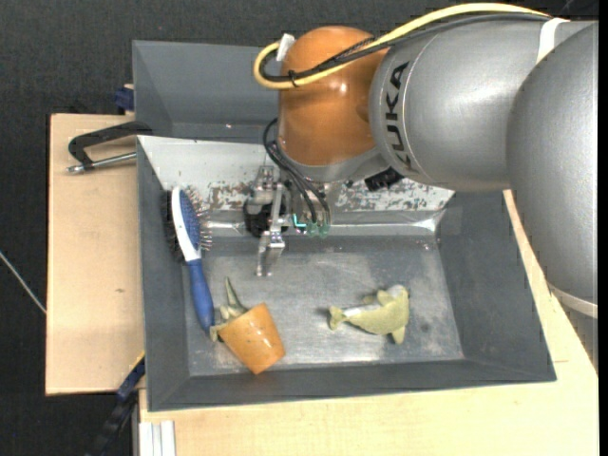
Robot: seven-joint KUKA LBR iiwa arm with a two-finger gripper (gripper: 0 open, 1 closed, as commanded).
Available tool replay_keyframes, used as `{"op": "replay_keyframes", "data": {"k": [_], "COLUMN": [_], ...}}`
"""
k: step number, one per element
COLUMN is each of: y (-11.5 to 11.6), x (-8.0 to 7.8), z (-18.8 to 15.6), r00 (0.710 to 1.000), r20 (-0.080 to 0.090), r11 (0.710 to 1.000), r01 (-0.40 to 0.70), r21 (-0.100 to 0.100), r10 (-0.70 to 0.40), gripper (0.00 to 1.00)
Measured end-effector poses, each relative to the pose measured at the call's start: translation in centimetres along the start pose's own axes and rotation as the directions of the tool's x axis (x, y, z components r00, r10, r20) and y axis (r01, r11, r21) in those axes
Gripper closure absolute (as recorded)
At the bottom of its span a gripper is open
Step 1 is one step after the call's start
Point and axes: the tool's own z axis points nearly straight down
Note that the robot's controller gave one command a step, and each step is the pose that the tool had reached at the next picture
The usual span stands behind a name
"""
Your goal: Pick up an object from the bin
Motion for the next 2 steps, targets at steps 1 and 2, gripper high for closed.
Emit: {"op": "replay_keyframes", "data": {"k": [1, 2], "y": [0.6, 1.4], "x": [3.6, 6.9], "z": [4.3, 4.2], "r00": [0.984, 0.945], "r20": [0.020, 0.060], "r11": [0.984, 0.947], "r01": [0.179, 0.322], "r21": [-0.001, 0.000], "r10": [-0.179, -0.321], "gripper": [0.00, 0.00]}}
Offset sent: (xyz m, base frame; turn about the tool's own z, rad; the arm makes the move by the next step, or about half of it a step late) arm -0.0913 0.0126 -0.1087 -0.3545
